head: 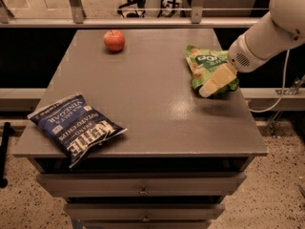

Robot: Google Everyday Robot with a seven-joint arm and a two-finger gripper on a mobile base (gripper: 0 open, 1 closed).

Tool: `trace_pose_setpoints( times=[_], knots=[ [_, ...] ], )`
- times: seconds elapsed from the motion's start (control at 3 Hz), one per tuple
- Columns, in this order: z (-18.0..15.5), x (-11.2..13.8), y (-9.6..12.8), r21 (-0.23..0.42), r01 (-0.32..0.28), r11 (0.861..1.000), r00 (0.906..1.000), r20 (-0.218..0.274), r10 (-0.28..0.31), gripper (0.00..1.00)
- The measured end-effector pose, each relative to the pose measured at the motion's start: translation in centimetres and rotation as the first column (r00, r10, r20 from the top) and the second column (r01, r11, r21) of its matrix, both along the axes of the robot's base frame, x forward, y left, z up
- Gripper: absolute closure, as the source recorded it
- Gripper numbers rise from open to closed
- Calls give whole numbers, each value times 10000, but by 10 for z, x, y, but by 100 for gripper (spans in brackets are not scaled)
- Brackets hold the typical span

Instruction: Move green rice chip bag near apple

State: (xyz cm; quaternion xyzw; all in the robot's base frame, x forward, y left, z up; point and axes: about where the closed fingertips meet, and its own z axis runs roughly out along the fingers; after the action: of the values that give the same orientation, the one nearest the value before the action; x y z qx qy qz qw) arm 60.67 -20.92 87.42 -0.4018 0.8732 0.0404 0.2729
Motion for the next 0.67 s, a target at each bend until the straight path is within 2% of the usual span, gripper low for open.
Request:
trace_pose_setpoints(
  times=[0.33, 0.67],
  knots=[
    [-12, 10, 3, 210, 348, 9992, 9994, 18, -348, 13],
    [-16, 18, 3, 365, 605, 9975, 9981, 102, -609, 38]
  ],
)
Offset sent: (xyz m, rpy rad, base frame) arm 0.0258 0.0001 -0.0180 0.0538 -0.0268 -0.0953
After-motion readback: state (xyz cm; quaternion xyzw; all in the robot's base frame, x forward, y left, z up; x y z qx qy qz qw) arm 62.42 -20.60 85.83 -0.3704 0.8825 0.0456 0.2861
